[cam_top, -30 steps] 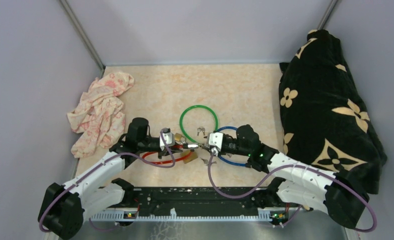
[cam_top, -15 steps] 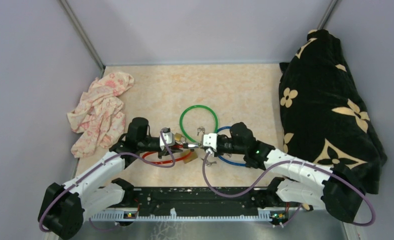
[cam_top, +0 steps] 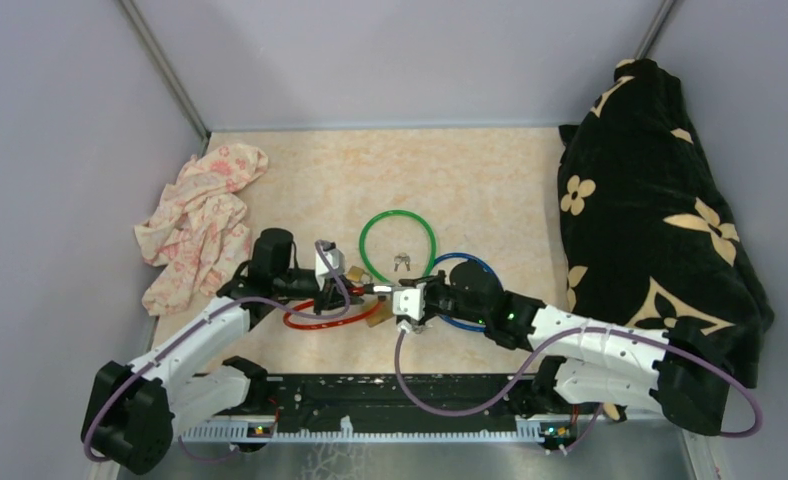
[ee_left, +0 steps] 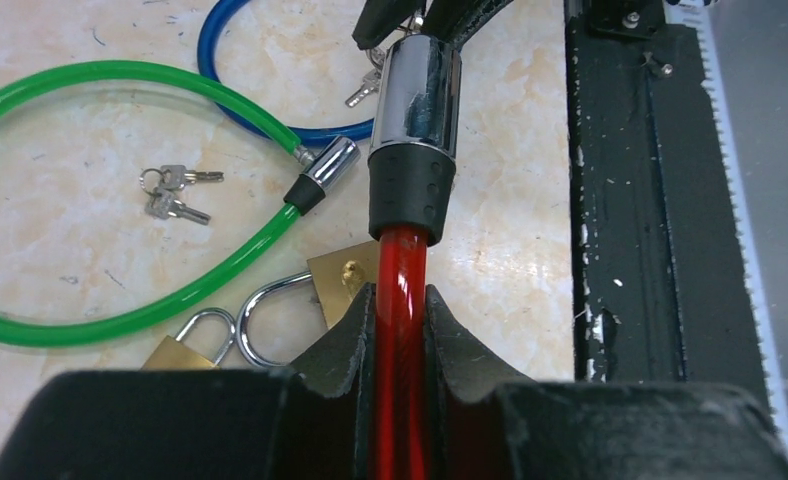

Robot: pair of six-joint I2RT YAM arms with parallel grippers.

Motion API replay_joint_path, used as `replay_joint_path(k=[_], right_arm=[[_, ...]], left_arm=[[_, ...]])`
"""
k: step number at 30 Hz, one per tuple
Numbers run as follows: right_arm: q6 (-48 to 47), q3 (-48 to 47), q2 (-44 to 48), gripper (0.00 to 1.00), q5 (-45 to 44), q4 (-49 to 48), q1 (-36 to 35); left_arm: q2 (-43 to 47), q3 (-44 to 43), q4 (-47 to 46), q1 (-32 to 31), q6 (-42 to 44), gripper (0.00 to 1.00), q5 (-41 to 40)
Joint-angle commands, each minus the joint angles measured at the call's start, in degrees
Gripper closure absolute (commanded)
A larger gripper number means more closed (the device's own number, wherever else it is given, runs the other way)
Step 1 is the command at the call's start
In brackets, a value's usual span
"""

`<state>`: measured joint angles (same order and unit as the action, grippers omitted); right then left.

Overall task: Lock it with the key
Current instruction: Lock the lock.

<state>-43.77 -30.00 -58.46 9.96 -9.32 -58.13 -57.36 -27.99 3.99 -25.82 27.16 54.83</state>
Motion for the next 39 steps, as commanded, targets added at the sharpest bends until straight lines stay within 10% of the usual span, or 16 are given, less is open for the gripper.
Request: replay_joint_path(k=[1, 20, 24, 31, 39], right_arm=[[-8.24, 0.63, 1.27, 1.0, -4.5, -6.35, -3.38], [-18.73, -2.97, 0.94, 1.0, -6.37, 3.29, -7.26], [-6.76, -4.43, 1.96, 0.51, -5.76, 4.33, -7.29], [11.58, -3.1, 6.9, 0.12, -2.08, 7.25, -3.92], [39.11, -1.56, 8.94, 0.1, 19.94, 0.37, 12.7]], left_arm=[[-1.38, -1.34, 2.08, 0.8, -5.27, 1.0, 5.26], [-1.1, 0.6, -0.85, 0.78, -14.62, 1.0, 7.28], [-0.11, -0.06, 0.25, 0.78, -9.37, 1.0, 5.41], [0.61, -0.25, 2.07, 0.7, -0.7, 1.0, 5.35], [0.28, 1.53, 0.97, 0.69, 6.59, 1.0, 2.55]])
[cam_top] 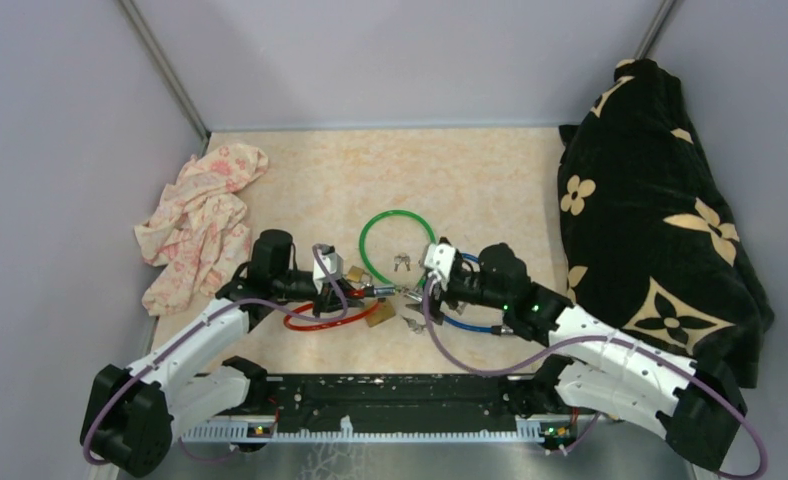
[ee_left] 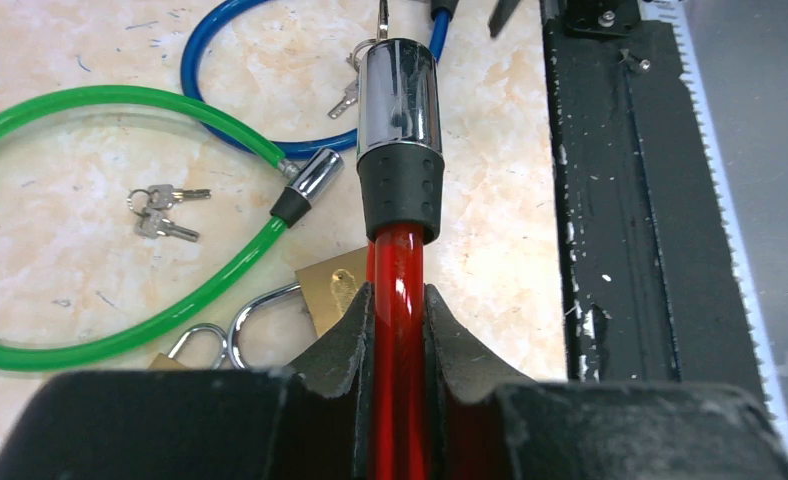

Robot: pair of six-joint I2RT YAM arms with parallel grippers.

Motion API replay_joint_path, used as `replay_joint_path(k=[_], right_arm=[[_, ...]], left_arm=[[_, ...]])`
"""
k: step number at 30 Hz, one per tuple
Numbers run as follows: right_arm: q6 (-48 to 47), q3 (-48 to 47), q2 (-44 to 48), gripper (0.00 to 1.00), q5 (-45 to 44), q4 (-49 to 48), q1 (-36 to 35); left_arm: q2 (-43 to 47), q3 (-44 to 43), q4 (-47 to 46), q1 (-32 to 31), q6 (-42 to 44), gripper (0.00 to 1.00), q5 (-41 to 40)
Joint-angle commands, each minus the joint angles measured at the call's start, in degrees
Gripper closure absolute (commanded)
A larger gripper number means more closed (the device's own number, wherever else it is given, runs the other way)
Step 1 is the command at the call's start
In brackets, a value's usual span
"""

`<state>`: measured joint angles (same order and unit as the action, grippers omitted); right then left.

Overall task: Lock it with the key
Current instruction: Lock the lock.

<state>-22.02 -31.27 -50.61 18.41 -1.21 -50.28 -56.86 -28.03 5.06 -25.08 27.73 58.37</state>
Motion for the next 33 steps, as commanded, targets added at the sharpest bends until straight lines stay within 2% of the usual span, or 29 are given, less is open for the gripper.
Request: replay_joint_path(k=[1, 4, 7, 9, 11, 14, 18, 20, 24, 30, 33], right_arm=[[19.56, 0.85, 0.78, 0.1, 10.65, -9.94, 5.14], [25.34, 5.2, -1.19, 0.11, 9.78, -19.5, 5.19], [31.47, 11.16, -3.97, 0.13, 5.65, -35.41, 5.19], [35.04, 12.73, -5.96, 0.25, -0.61, -41.35, 5.19], [37.68, 12.05, -6.82, 0.36, -6.74, -40.41, 4.83], [36.49, 12.59, -5.01, 0.38, -16.82, -39.55, 0.35], [31.29, 14.17, -3.07, 0.49, -30.61, -40.3, -8.47], [31.45, 13.96, -4.93, 0.53, -34.03, -40.96, -12.31], [35.89, 14.52, -13.55, 0.54, -31.58, -50.01, -14.21], [34.88, 11.46, -25.68, 0.53, -32.14, -58.99, -15.46], [34.92, 11.23, -30.27, 0.44, -35.11, -63.65, -15.46]], left_arm=[[-0.52, 1.84, -0.89, 0.02, 5.68, 1.0, -1.02], [-0.95, 2.47, -4.33, -0.05, 1.93, 1.0, -1.69], [-0.89, 3.25, -7.18, 0.04, 0.05, 1.0, -3.57], [-0.91, 3.78, -7.68, 0.08, -0.37, 1.0, -5.67], [-0.66, 4.45, -8.25, 0.12, -0.38, 1.0, -7.23], [-0.28, 5.55, -9.8, 0.29, -0.85, 1.0, -9.98], [0.28, 6.04, -11.01, 0.52, -1.03, 1.0, -11.58], [0.77, 6.7, -11.21, 0.47, 0.01, 1.0, -12.73], [1.35, 8.13, -11.38, 0.47, 1.62, 1.0, -13.45], [1.75, 8.17, -11.43, 0.47, 1.86, 1.0, -13.27], [2.12, 8.41, -11.18, 0.48, 1.87, 1.0, -13.11]])
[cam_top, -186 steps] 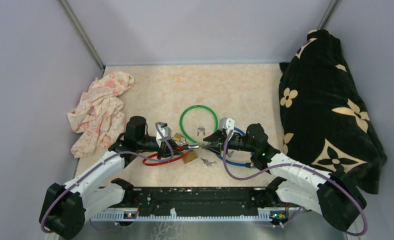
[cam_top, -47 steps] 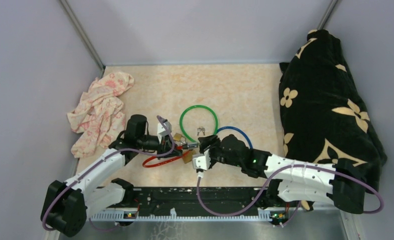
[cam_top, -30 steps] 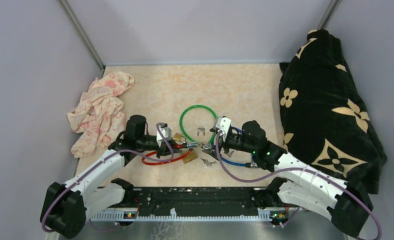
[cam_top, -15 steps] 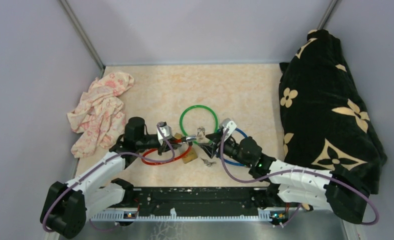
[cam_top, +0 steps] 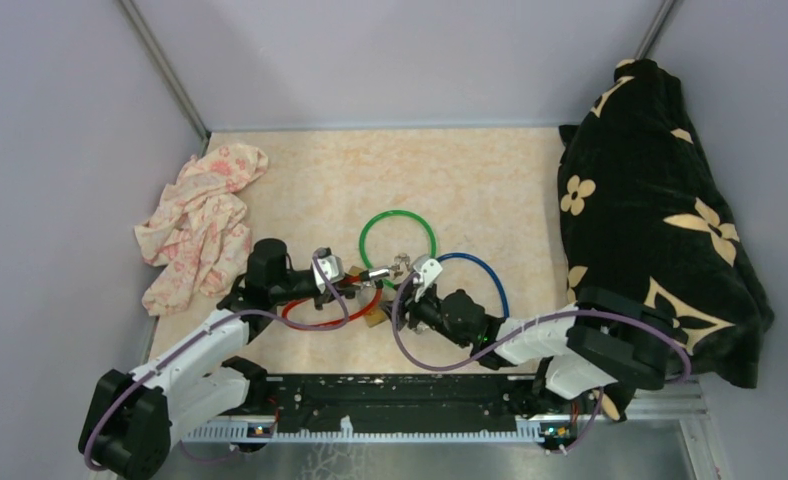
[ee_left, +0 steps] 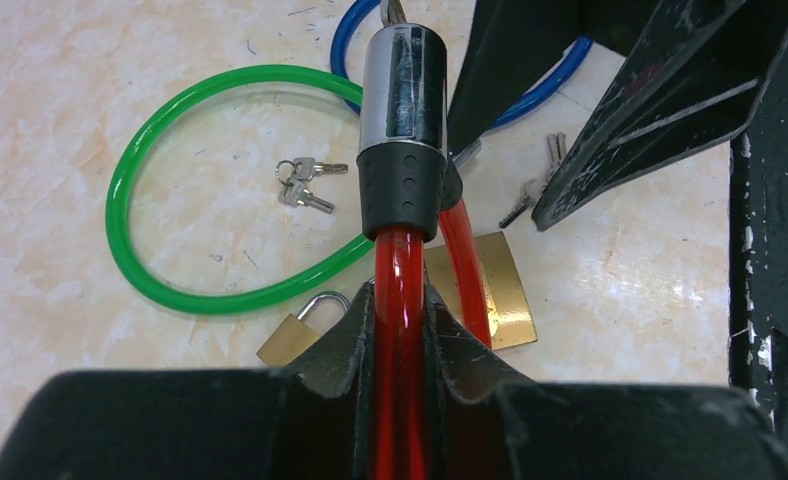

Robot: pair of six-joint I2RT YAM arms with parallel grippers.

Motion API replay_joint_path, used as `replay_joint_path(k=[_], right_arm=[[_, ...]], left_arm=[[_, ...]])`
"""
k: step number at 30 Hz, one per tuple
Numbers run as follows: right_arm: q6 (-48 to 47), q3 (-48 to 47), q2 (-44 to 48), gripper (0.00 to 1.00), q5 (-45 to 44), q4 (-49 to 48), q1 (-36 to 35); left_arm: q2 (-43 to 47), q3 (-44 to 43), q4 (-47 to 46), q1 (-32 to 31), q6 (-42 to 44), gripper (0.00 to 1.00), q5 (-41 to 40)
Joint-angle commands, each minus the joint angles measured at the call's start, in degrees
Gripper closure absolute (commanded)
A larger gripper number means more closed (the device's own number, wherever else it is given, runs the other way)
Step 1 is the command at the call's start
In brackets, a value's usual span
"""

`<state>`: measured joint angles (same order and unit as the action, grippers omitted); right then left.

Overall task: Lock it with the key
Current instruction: Lock the lock.

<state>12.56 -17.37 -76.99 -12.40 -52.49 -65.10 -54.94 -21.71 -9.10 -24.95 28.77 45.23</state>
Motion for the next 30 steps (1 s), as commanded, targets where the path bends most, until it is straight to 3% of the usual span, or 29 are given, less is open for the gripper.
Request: replay_joint_path(k=[1, 5, 9, 11, 16, 19, 24, 26, 30], right_arm=[[0.51, -3.01, -5.38, 0.42, -4.8, -13.36, -0.64], [1.07, -5.14, -11.72, 0.4, -3.54, -17.63, -0.69], [0.51, -5.46, -16.04, 0.5, -4.12, -21.72, -0.65], [0.19, -5.61, -16.86, 0.59, -4.25, -22.44, -0.64], [-1.56, -6.35, -17.39, 0.97, -3.59, -23.77, -0.67], [-3.53, -6.34, -16.31, 1.0, -4.18, -25.36, -0.64], [-7.52, -6.51, -14.53, 1.0, -4.48, -24.28, -0.65], [-8.86, -6.19, -14.53, 1.0, -4.91, -24.13, -0.65], [-11.91, -5.73, -14.65, 1.0, -3.94, -24.68, -0.64]], left_arm=[[0.26, 2.16, 3.08, 0.41, 0.82, 1.0, 0.09], [0.35, 2.16, 3.21, 0.41, 0.84, 1.0, 0.2], [0.61, 1.65, 2.63, 0.34, 1.11, 1.0, 1.17], [0.71, 1.38, 2.6, 0.36, 1.06, 1.0, 2.24], [0.71, 1.45, 2.43, 0.29, 1.21, 1.0, 1.54], [1.08, 1.51, 1.25, 0.32, 1.44, 1.0, 1.14], [1.84, 0.96, 3.77, 0.17, 2.6, 0.45, 4.89], [2.14, 0.42, 4.26, 0.16, 2.17, 0.35, 4.37], [3.55, -3.13, 5.19, 0.21, -1.25, 0.25, 4.51]])
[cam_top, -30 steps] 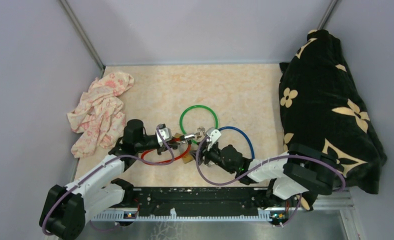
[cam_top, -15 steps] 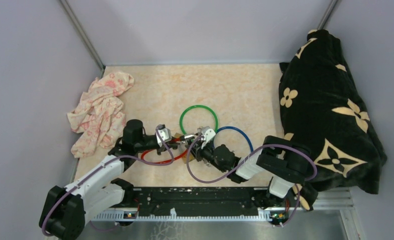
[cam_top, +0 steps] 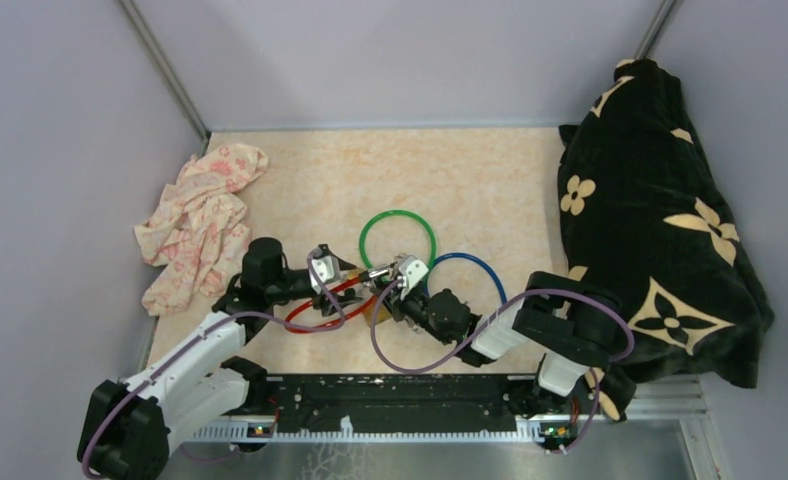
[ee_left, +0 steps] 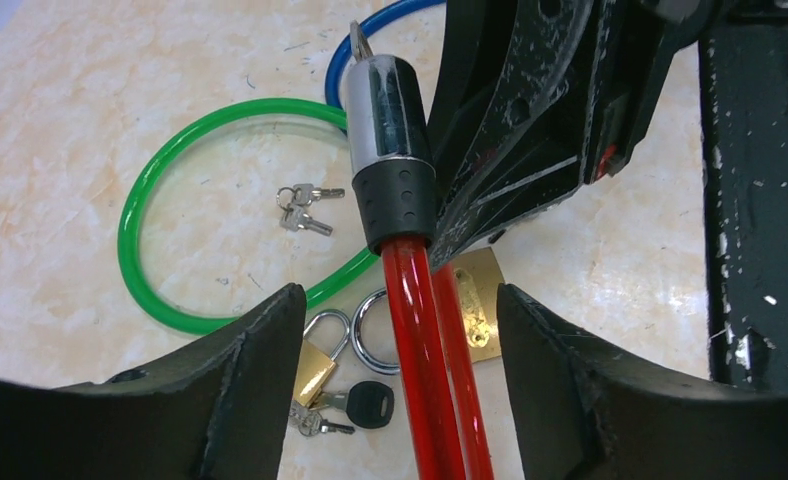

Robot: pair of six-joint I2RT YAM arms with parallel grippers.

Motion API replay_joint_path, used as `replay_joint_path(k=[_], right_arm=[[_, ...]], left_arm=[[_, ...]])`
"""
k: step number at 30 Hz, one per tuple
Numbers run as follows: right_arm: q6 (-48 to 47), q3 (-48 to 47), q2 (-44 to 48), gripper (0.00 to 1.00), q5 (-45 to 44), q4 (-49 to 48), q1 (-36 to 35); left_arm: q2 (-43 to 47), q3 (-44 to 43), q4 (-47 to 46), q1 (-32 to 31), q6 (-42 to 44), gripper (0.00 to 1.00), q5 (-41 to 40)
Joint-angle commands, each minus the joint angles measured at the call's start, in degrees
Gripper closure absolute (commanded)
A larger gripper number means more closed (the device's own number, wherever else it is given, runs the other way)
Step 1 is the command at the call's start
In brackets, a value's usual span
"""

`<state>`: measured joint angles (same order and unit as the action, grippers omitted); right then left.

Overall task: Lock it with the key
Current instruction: Lock the lock.

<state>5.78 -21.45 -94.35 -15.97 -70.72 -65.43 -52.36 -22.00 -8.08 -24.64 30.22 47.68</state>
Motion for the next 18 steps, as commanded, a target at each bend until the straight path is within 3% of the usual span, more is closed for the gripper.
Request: replay_joint_path(k=[1, 6, 9, 11, 13, 17, 18], right_arm=[[-5.45, -1.73, 2.73, 1.0, 0.04, -6.19, -0.31], [-5.51, -2.57, 3.78, 1.0, 0.98, -3.6, -0.31], [-4.71, -3.6, 4.77, 1.0, 1.28, -0.71, -0.34], [-4.3, -3.7, 5.11, 1.0, 1.48, -0.56, -0.31], [-3.86, -3.63, 5.86, 1.0, 1.1, -0.38, -0.31], [-2.01, -4.1, 8.78, 1.0, 0.19, 1.53, -0.32], [-1.48, -4.37, 9.69, 1.0, -0.3, 2.11, -0.32]], left_arm=[[1.21, -3.86, 4.58, -0.14, -3.69, 0.22, 2.42], [1.41, -8.01, 9.14, -0.13, -7.7, 0.16, 4.41], [0.94, -7.73, 8.63, -0.71, -10.8, 0.16, 5.81], [0.34, -7.17, 5.32, -1.33, -13.08, 0.21, 5.28], [-0.31, -6.65, 3.99, -1.69, -13.0, 0.42, 4.13], [-1.26, -4.98, 4.06, -1.92, -10.15, 0.98, 1.54], [-1.45, -4.43, 4.27, -1.98, -9.58, 1.0, 1.32]])
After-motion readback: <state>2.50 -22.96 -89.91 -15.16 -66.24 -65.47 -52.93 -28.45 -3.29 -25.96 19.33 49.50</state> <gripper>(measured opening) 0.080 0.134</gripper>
